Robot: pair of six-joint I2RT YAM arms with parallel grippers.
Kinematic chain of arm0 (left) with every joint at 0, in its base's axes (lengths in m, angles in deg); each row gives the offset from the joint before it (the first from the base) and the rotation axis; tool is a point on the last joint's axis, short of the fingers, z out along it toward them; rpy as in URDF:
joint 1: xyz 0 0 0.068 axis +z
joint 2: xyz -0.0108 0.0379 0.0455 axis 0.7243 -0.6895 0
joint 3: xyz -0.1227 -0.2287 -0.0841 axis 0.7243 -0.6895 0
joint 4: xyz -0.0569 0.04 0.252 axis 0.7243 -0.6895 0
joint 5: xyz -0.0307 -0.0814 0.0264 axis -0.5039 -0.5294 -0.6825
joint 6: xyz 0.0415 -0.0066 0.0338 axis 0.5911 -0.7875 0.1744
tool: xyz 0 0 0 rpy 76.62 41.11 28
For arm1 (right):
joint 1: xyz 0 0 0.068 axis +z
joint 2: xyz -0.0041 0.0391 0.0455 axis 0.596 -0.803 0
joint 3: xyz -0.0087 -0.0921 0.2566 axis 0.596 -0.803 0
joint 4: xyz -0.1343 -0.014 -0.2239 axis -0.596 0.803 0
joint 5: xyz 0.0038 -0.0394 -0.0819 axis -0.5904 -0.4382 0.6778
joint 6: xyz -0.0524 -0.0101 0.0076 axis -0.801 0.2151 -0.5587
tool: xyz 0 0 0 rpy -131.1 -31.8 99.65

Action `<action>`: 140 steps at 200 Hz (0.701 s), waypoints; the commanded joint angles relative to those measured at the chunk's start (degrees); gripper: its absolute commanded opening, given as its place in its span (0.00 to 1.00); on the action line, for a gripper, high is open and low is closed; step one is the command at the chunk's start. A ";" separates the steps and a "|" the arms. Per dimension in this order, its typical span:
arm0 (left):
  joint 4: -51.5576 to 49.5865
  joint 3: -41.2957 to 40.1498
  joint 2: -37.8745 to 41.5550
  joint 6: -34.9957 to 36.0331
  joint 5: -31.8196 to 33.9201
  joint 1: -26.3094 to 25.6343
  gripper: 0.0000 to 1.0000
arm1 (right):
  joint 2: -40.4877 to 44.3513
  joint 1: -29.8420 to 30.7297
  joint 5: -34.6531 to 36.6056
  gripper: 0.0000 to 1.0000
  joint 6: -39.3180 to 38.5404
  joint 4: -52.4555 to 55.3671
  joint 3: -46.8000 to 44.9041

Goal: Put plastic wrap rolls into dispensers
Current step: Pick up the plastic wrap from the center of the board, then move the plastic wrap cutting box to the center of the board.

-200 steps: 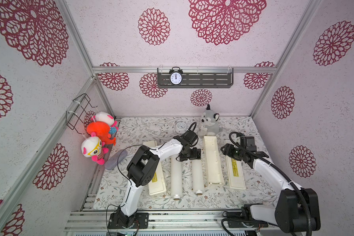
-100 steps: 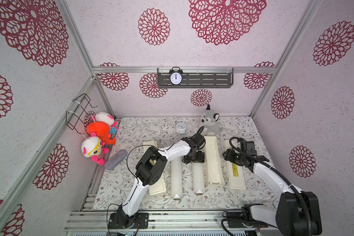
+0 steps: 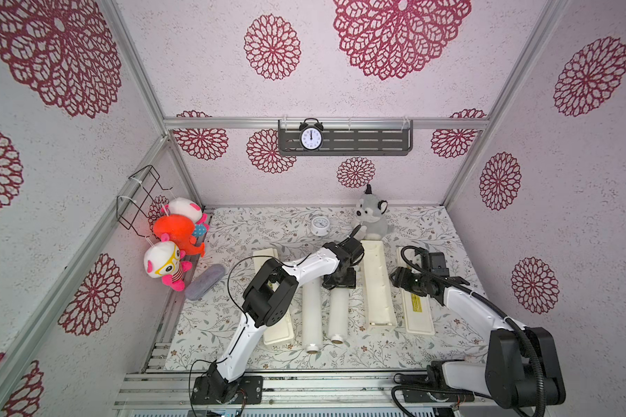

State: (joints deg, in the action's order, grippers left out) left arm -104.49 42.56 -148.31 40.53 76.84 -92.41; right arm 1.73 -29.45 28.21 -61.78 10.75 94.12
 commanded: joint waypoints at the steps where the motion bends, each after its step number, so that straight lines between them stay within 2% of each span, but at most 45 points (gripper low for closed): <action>1: -1.45 -1.36 5.44 0.28 1.81 2.61 0.64 | -1.99 2.55 -0.58 0.69 -1.02 -2.37 1.18; 24: -0.03 -2.57 8.63 -0.41 1.22 3.69 0.63 | -5.12 4.75 1.27 0.68 -0.76 -2.93 2.01; 64: 5.19 -6.55 14.25 -3.12 -0.34 5.47 0.62 | -9.57 9.02 6.15 0.53 -1.87 -1.94 4.08; 92: 6.41 -6.95 16.28 -3.55 -0.74 6.41 0.62 | -10.92 11.77 9.49 0.48 -2.39 -0.65 5.56; 130: 7.22 -7.73 16.69 -3.45 -1.35 7.74 0.62 | -12.18 14.48 10.79 0.43 -2.90 0.00 6.73; 140: 7.45 -8.04 18.93 -3.30 -1.54 7.92 0.62 | -12.38 15.00 10.83 0.41 -3.08 -0.30 6.88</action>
State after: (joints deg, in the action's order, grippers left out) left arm -99.71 34.49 -135.00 38.33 76.78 -85.13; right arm -10.27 -15.94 36.91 -63.79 9.65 99.43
